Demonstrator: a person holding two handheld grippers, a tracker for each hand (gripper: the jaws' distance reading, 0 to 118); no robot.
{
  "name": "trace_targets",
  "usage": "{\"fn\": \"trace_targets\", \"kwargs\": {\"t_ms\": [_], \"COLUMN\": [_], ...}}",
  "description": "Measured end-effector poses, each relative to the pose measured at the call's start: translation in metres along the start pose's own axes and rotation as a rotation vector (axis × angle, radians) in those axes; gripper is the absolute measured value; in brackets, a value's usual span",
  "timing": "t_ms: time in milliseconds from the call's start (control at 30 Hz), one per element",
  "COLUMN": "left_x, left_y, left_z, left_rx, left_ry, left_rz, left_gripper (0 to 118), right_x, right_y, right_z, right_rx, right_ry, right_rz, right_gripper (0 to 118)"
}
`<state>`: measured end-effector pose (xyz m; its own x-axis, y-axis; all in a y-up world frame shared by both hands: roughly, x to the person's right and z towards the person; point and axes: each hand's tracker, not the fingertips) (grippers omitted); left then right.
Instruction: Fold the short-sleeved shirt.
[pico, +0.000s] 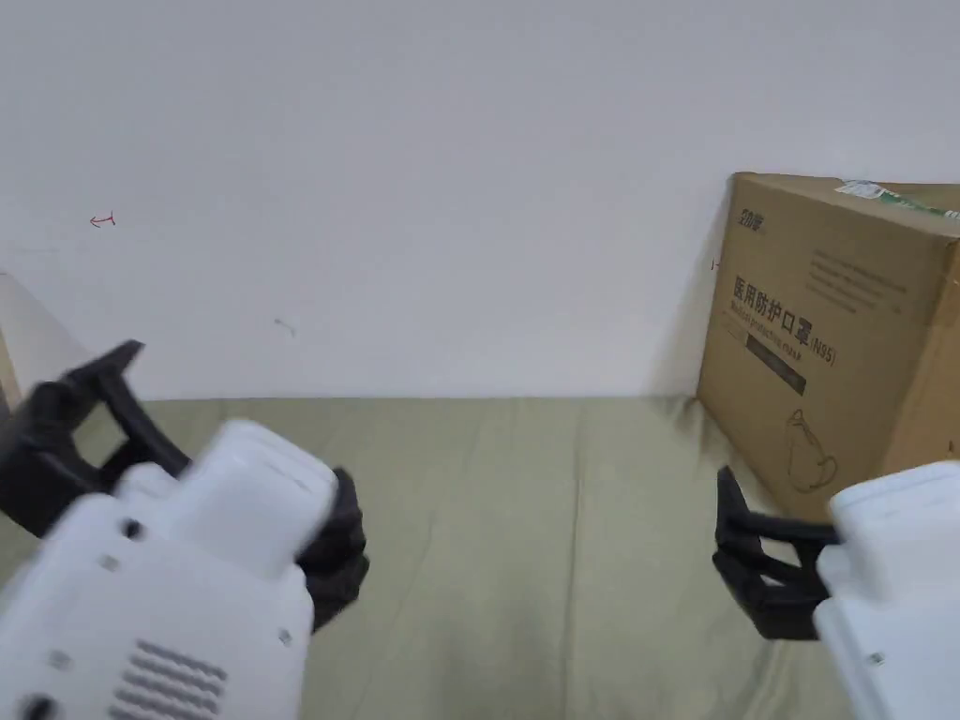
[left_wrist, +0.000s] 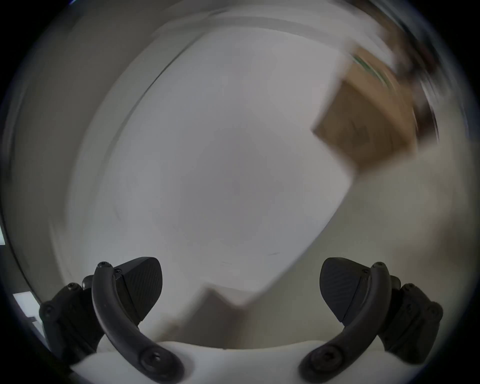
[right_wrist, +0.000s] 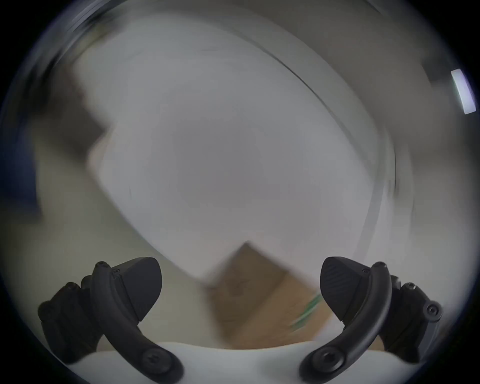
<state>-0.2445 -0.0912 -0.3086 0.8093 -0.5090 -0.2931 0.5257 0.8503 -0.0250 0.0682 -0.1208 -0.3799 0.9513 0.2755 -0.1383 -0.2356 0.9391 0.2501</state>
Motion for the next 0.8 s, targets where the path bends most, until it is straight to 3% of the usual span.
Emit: {"fn": "trace_targets", "kwargs": {"t_ms": [33,67,100,133,200,233,300,400,567,800], "left_x": [-0.012,-0.023,-0.030,-0.029,-0.023,-0.020,-0.004,0.012,0.017,0.014], "left_y": [0.000,-0.003,-0.008,-0.013,-0.020,-0.021,-0.021,-0.026,-0.033,-0.033], "left_z": [-0.002,-0.002,-0.001,0.000,0.002,0.002,-0.001,-0.002,-0.003,-0.002], "left_rx": [0.007,0.033,0.056,0.067,0.070,0.062,0.006,-0.050,-0.087,-0.067], "left_ry": [-0.012,-0.038,-0.044,-0.033,0.018,0.042,0.039,0.039,-0.013,-0.020], "left_rz": [0.183,0.362,0.500,0.565,0.529,0.465,0.298,0.194,0.323,0.354], "left_gripper": [118,118,118,118,118,118,118,118,118,118], "right_x": [0.009,0.013,0.017,0.015,-0.003,-0.008,-0.012,-0.009,-0.008,-0.010], "right_y": [-0.002,-0.004,-0.008,-0.014,-0.012,-0.013,-0.017,-0.023,-0.023,-0.018], "right_z": [0.000,0.001,0.004,0.008,0.017,0.017,0.014,0.006,0.002,0.000], "right_rx": [-0.036,-0.020,-0.004,0.010,0.035,0.014,-0.017,-0.065,-0.058,-0.028], "right_ry": [0.042,0.079,0.120,0.105,0.056,0.016,0.022,0.056,0.040,0.033], "right_rz": [-0.211,-0.337,-0.448,-0.480,-0.370,-0.312,-0.217,-0.239,-0.245,-0.255], "right_gripper": [118,118,118,118,118,118,118,118,118,118]}}
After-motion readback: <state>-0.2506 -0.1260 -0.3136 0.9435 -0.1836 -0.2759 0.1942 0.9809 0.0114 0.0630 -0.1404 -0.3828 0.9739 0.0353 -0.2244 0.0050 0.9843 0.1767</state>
